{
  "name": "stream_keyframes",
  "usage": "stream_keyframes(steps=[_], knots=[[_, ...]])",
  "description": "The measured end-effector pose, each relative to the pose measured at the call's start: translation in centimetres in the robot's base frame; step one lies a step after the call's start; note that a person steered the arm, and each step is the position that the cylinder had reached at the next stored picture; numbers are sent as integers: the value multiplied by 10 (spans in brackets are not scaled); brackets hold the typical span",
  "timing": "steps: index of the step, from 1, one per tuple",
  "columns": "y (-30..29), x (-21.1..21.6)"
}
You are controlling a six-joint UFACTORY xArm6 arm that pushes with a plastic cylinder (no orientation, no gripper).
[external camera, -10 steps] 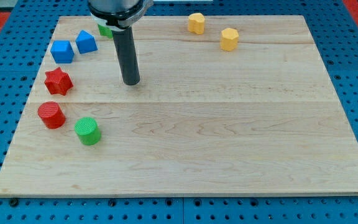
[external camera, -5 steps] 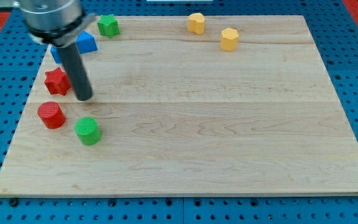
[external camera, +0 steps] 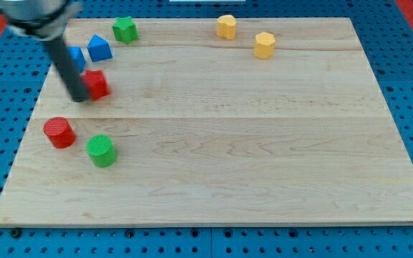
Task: Push the red star into the yellow hexagon
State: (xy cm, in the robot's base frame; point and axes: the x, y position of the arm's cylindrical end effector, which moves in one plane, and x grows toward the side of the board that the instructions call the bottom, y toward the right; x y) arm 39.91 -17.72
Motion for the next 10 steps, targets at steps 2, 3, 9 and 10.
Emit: stream_keyframes(steps=[2,3,9,10], knots=[[24,-31],[-9,-43],[41,-139],[94,-146]])
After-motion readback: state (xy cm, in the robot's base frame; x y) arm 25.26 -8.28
